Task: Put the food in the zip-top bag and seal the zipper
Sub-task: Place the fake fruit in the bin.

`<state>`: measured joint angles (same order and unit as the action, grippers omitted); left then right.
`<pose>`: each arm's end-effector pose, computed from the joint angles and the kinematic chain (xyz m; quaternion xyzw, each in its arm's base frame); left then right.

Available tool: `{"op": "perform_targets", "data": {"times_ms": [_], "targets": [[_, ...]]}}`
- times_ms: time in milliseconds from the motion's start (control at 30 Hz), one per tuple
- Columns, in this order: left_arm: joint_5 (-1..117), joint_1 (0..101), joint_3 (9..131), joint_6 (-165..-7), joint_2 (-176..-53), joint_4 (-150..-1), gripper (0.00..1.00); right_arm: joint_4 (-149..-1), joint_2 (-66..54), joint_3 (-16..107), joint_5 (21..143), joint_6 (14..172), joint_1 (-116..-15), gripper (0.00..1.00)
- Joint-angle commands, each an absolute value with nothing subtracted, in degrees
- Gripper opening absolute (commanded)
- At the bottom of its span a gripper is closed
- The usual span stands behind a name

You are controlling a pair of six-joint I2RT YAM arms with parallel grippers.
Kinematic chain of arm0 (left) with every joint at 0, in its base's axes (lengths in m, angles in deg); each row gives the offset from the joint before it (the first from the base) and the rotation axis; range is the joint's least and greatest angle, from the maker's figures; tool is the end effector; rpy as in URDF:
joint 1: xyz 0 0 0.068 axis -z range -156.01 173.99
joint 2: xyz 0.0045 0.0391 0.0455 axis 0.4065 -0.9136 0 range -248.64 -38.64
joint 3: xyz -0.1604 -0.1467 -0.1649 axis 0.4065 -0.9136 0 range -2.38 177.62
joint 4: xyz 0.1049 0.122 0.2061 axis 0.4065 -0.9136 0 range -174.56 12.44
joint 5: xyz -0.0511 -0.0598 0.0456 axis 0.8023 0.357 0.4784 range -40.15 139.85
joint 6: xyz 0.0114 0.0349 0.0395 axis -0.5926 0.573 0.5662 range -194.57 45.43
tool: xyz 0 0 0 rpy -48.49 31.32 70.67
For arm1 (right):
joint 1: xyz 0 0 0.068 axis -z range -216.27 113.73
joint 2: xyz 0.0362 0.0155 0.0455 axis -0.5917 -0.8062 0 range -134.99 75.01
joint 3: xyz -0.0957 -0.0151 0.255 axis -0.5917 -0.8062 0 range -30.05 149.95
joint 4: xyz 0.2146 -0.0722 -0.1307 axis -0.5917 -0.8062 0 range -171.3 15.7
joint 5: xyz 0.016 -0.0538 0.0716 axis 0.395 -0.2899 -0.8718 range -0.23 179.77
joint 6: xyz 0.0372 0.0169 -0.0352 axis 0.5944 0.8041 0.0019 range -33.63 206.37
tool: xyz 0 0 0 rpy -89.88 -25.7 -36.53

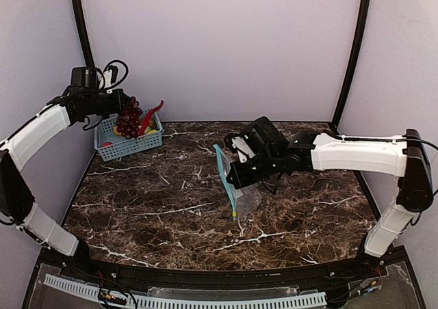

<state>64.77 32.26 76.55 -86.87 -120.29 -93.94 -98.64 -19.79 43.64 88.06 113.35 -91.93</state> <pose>0.3269 -0.0567 0.3876 0.0469 0.8099 -0.2067 0.5470 0.2075 0.3055 0.2661 -0.2346 0.8951 0.2606 0.2754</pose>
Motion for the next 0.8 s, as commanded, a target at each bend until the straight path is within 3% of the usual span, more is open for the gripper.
{"op": "perform_targets", "data": {"times_ms": [0,267,533,600,667,733,767], "targets": [[54.54,28.13,79.93,-76.88,-126.43,-86.73,0.01,-97.20,-17.91,42.38,87.31,114.54,-91.73,0.00],[47.58,24.23,90.59,-70.38,-142.37,-84.39,0.01,-95.66,-17.80,41.82,84.79,115.63,-91.76,0.00],[48.48,20.98,97.09,-68.32,-152.60,-89.15,0.02,-95.59,-16.52,41.78,84.21,115.25,-91.82,0.00],[49.57,20.91,97.78,-68.25,-153.02,-91.58,0.19,-95.52,-16.03,41.77,84.00,114.40,-91.82,0.00],[51.42,20.94,97.81,-69.00,-152.28,-93.41,0.60,-95.50,-15.64,41.98,83.53,113.19,-91.82,0.00],[51.83,20.99,97.41,-69.91,-150.44,-94.82,0.76,-96.25,-15.51,42.78,82.41,111.40,-91.79,0.00],[52.06,20.97,96.92,-70.17,-148.57,-95.63,0.80,-96.77,-15.52,43.26,81.79,110.66,-91.76,0.00]]}}
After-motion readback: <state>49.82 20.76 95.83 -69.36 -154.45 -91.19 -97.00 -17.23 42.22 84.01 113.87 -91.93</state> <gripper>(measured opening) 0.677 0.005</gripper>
